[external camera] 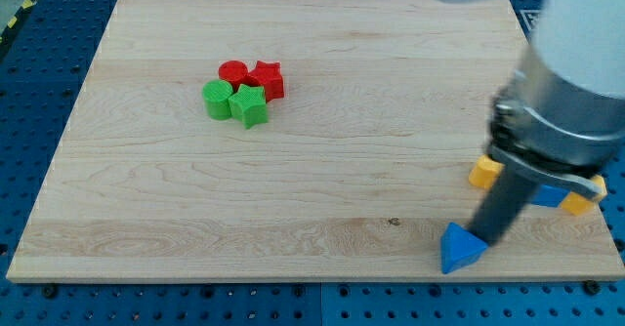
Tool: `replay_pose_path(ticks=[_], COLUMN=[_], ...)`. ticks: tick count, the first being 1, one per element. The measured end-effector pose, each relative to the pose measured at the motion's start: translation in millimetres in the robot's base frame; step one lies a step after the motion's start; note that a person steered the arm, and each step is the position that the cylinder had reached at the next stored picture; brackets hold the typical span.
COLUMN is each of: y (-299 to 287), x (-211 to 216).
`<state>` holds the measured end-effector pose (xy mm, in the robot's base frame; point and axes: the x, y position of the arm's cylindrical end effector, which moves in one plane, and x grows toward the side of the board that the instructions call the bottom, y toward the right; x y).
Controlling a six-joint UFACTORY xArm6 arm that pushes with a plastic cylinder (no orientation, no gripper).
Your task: Move the blue blocks towards the center
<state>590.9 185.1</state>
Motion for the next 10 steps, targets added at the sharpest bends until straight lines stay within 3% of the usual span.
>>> replay_pose_path(ticks=[1,2,4,8,9,10], y=[35.4,61.8,35.4,-113.3,-106.6,-63.3], x=[-9.5,6.9,25.9,27.1,6.7,0.6])
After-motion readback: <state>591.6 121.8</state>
